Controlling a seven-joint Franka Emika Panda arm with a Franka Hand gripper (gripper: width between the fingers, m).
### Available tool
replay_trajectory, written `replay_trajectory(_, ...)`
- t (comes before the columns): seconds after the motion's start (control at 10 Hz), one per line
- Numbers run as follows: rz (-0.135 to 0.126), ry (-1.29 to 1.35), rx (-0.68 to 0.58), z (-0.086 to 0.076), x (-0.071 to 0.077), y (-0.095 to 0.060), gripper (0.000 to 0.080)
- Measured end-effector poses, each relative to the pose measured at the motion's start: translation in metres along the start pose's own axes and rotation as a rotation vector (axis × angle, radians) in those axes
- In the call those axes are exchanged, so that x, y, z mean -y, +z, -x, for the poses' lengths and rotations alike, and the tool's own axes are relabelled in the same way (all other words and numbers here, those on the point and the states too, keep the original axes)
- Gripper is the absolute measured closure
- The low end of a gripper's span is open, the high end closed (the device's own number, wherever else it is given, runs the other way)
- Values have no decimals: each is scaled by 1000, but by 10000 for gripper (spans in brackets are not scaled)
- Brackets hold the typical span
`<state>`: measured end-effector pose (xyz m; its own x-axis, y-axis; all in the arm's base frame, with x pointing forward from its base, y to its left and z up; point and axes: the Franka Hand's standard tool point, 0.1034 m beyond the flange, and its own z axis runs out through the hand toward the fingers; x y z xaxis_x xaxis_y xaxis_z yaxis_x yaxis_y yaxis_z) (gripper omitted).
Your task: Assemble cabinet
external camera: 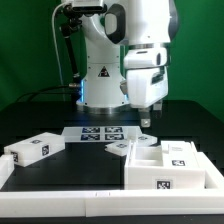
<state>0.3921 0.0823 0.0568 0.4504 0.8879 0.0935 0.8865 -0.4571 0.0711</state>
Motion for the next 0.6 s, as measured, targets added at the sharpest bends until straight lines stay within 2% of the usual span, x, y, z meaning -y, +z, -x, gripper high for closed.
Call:
replay_trajectory(0.1,6,24,1,15,5,-1,2)
replay_trajectory(0.2,17,87,-12,21,7,-1,2)
replay_trajectory(0.4,14,102,-10,18,10,0,2)
replay_trajectory(0.6,22,101,-16,14,4,-1,2)
